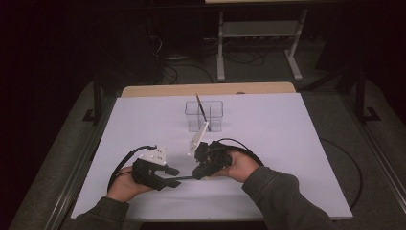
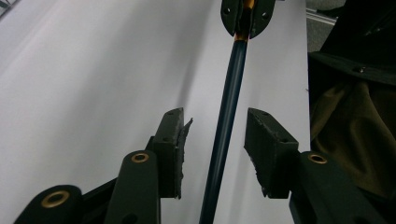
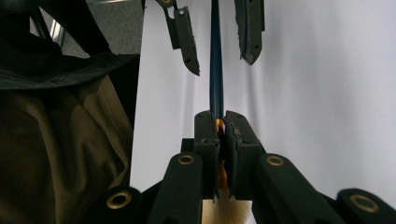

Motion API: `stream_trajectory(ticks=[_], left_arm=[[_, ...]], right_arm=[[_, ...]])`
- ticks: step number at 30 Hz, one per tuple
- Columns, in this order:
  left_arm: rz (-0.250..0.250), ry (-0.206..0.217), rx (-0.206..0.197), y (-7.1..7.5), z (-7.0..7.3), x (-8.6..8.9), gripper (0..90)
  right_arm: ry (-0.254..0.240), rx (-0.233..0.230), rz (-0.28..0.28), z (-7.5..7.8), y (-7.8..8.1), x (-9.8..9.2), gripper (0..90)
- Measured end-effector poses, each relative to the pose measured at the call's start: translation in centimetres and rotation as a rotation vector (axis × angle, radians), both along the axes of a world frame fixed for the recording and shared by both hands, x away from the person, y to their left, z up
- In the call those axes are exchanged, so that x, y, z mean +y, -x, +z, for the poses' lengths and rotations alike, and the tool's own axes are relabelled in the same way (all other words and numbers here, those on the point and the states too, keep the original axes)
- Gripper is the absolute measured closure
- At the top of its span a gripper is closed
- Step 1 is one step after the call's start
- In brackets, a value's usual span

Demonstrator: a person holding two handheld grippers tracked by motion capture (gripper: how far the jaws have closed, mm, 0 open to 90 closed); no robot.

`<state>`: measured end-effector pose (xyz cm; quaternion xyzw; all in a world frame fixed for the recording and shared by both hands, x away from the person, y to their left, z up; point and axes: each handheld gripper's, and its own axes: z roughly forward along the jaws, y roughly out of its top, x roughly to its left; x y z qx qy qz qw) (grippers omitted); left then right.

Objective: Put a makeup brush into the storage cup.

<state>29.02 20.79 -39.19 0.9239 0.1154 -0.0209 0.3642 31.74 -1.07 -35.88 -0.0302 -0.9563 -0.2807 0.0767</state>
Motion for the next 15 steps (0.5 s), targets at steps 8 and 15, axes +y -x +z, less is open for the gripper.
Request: stream_trajectory(ticks=[8,15], left_arm=[[-0.01,0.002,0.014,0.17,-0.09,-0.07,65.6],[-0.023,0.006,0.014,0.23,-0.12,-0.08,71.5]], right_arm=[[0.003,-0.004,0.015,0.11,0.15,0.33,83.5],[0.002,-0.004,0.028,0.18,0.31,0.54,83.4]])
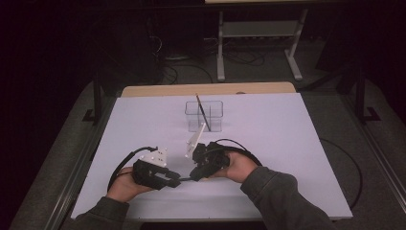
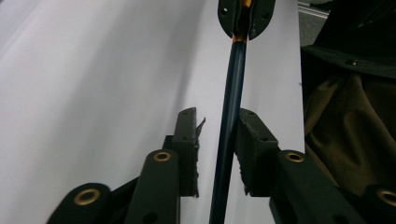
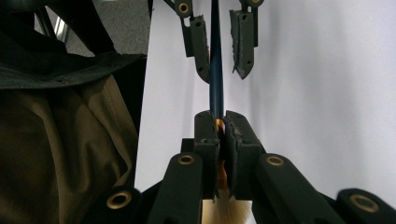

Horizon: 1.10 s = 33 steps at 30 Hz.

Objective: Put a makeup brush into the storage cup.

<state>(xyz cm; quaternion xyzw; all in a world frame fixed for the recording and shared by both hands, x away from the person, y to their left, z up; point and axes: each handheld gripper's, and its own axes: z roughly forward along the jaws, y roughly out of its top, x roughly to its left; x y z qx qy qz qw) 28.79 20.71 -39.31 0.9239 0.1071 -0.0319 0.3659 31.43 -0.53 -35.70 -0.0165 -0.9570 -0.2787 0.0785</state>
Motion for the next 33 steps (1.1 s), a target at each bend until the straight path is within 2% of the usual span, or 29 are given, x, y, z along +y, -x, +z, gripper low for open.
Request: stream_trajectory(ticks=[11,21,33], left_arm=[[-0.03,-0.006,0.008,0.07,-0.04,-0.02,79.6],[-0.063,-0.018,0.011,0.16,-0.13,-0.15,82.2],[-0.069,-0.011,0.02,0.4,-0.19,-0.27,83.6]], right_arm=[[-0.003,-0.006,0.007,-0.05,0.04,0.08,83.4],[-0.002,-0.01,0.017,-0.07,0.1,0.08,83.4],[-0.005,-0.006,0.023,-0.14,0.18,-0.05,83.1]])
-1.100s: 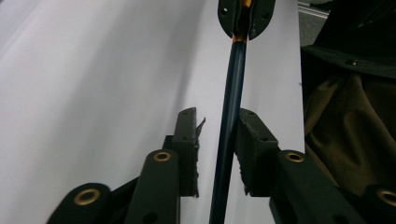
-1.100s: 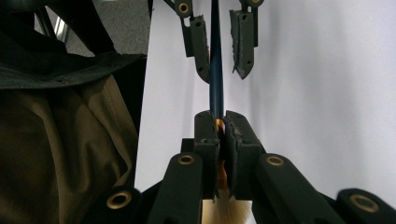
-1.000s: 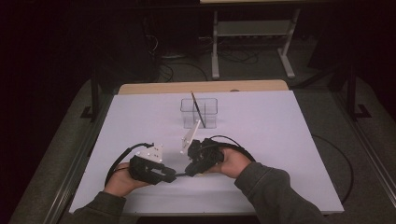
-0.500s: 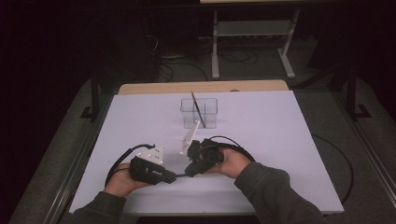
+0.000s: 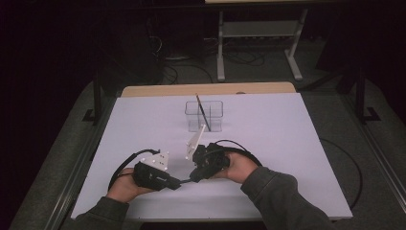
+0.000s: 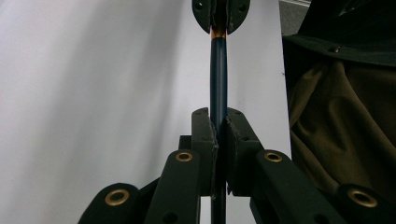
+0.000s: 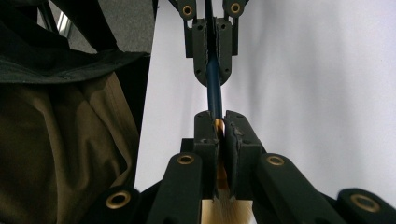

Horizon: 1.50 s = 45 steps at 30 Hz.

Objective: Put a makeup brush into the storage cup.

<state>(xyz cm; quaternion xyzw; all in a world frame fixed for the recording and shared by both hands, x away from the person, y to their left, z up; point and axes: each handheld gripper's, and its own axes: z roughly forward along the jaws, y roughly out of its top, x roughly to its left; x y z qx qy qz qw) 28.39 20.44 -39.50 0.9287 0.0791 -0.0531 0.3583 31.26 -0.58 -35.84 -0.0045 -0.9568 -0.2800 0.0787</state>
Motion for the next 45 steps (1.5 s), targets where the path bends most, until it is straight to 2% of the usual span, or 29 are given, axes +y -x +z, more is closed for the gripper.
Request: stream_trajectory(ticks=[9,19,30,36,41,43,45], left_arm=[[-0.006,0.004,-0.015,-0.1,0.1,0.0,83.7],[-0.002,0.011,-0.019,0.0,0.2,0.1,83.8],[-0.005,0.022,-0.03,0.0,0.4,0.3,83.9],[-0.006,0.026,-0.041,0.0,0.6,0.3,83.9],[-0.006,0.028,-0.047,0.1,0.6,0.2,83.9],[-0.006,0.03,-0.048,0.0,0.6,0.3,83.9],[-0.007,0.032,-0.05,0.0,0.6,0.3,83.9]], right_arm=[[-0.032,0.013,-0.009,-0.2,-0.2,-0.4,81.4],[-0.048,0.034,-0.035,-0.6,-0.4,-1.0,71.0],[-0.059,0.047,-0.045,-1.1,-0.5,-1.6,65.1],[-0.068,0.055,-0.053,-1.2,-0.5,-1.9,66.3],[-0.078,0.069,-0.049,-1.3,-0.5,-2.1,70.4],[-0.096,0.097,-0.049,-1.1,-0.6,-2.3,74.1],[-0.1,0.091,-0.051,-1.0,-0.6,-2.3,75.9]])
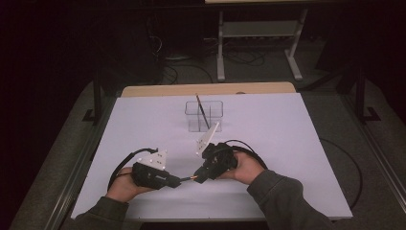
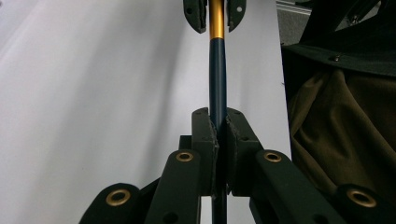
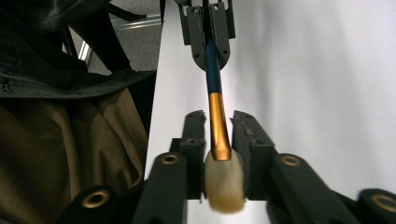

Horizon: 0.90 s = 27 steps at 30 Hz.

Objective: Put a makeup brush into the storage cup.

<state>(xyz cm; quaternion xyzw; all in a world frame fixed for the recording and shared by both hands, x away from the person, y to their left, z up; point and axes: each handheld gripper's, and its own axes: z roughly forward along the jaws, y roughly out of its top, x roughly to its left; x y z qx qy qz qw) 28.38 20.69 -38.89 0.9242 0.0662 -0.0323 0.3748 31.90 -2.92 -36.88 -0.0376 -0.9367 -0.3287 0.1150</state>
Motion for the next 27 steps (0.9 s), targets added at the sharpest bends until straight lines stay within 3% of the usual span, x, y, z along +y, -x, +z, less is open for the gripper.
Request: stream_trajectory(ticks=[18,27], left_arm=[[-0.007,0.002,0.005,-0.06,-0.13,-0.19,83.8],[-0.003,-0.016,0.017,-0.16,-0.28,-0.76,81.7]], right_arm=[[-0.03,0.047,0.011,0.08,-0.39,-0.38,80.8],[-0.012,0.043,0.028,0.14,-0.46,-0.46,81.7]])
